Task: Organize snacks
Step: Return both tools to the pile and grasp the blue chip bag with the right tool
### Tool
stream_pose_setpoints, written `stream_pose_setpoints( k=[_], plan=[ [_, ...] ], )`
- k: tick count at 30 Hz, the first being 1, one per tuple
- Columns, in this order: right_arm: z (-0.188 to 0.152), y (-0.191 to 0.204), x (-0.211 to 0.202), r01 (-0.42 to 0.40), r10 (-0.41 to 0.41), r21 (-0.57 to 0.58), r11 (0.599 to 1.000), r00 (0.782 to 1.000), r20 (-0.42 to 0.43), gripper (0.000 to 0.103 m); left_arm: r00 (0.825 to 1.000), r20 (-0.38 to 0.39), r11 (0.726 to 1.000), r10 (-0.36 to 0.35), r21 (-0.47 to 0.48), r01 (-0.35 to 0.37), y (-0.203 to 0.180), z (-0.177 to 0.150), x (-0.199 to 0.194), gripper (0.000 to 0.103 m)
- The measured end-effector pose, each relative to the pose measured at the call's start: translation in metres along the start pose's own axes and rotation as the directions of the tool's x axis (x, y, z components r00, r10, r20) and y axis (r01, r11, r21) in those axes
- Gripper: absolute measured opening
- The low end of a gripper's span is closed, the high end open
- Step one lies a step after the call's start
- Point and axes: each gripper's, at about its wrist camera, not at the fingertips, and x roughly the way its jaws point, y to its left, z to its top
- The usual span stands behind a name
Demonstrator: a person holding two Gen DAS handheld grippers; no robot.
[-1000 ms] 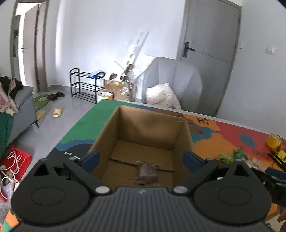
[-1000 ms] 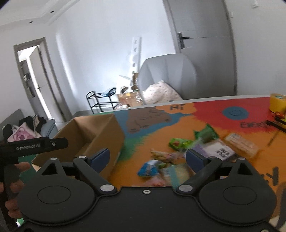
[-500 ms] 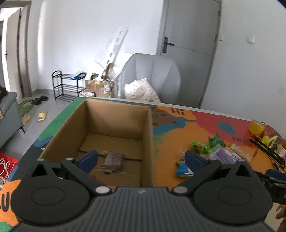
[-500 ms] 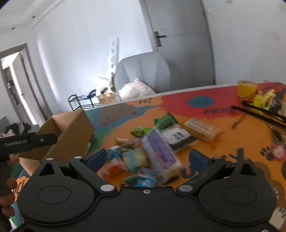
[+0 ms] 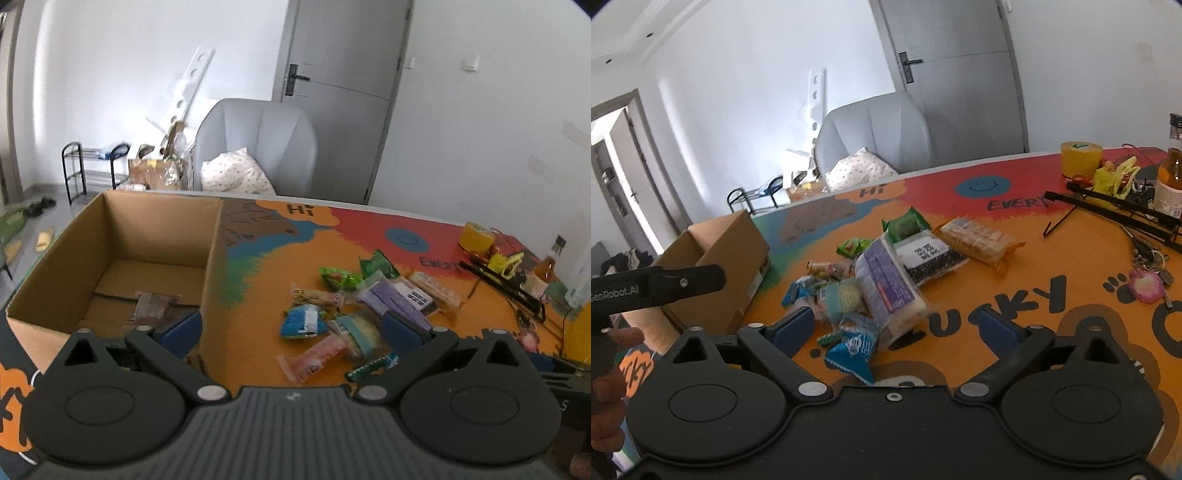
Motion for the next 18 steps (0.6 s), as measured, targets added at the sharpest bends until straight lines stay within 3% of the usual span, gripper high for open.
stream_pose_setpoints(
  k=[4, 12, 18],
  plan=[
    [-0.003, 0.001, 0.006, -0.035, 0.035, -0.013, 0.999, 0.999, -0.025, 0.079, 1.000, -0.005, 0.999, -0.025, 0.032, 0.025, -0.012, -0.007, 0.001, 0.103],
    [-0.006, 0.003, 0.024, -0.060, 0.059, -0.011, 0.998, 0.996, -0.067, 0.071, 0.996, 0.003, 0.995, -0.093, 0.038, 0.093, -0.022, -0.017, 0.010, 0.100],
    [-0.012, -0.003, 0.044, -0.059, 0.066, 0.065, 0.996, 0.992, -0.110, 0.058, 0.992, -0.030, 0.992, -0.124, 0.014, 0.125, -0.017, -0.025, 0.026, 0.080]
  ],
)
